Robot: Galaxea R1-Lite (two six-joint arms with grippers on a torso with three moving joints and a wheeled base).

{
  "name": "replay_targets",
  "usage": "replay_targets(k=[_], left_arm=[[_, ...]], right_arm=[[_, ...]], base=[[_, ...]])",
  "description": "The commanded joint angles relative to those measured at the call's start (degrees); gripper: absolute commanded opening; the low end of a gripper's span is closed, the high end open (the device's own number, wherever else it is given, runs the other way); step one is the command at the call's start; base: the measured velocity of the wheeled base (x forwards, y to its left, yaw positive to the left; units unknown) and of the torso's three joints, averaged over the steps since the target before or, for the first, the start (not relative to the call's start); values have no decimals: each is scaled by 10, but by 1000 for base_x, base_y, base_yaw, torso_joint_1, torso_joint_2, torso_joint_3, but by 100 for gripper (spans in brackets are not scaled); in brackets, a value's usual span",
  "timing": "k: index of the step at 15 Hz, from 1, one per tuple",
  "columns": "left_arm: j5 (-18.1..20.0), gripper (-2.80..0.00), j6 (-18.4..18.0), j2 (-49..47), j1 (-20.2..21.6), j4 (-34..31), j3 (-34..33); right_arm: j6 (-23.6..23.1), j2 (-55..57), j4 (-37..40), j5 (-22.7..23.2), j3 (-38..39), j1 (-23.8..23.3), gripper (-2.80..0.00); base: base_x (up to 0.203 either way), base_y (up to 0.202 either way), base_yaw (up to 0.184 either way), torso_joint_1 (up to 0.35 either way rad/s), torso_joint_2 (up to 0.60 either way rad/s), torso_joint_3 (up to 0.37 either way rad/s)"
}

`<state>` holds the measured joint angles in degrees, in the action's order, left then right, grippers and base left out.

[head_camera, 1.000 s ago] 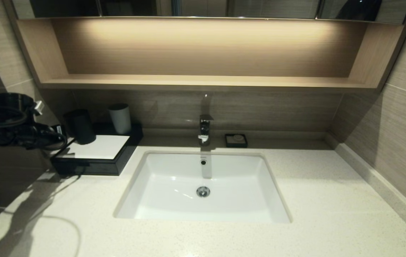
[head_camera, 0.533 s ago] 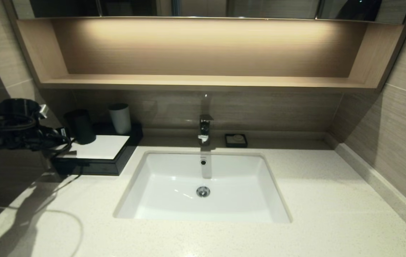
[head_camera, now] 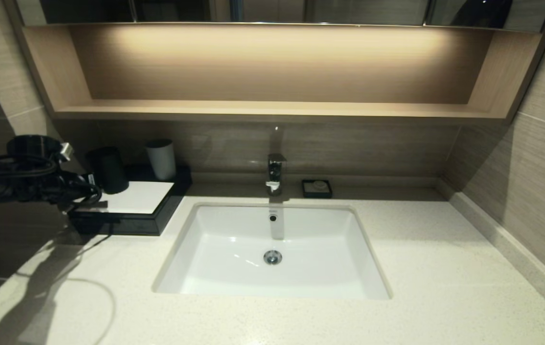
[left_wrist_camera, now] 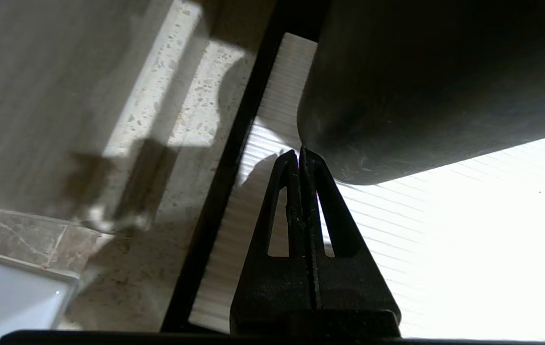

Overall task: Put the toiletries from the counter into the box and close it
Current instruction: Place the cup on the storage box

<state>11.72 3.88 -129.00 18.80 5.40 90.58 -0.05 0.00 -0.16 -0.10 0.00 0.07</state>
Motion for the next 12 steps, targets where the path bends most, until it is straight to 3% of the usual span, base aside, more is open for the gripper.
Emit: replay_targets(k=[1, 12], left_arm=[[2, -280, 3, -7, -5, 0, 1], [-2, -280, 4, -37, -18, 19, 44]], right_arm=[[0, 0, 0, 0, 1, 0, -280], [0, 0, 0, 0, 1, 0, -280]], base=[[0, 0, 0, 0, 0, 0], [0, 0, 0, 0, 0, 0]])
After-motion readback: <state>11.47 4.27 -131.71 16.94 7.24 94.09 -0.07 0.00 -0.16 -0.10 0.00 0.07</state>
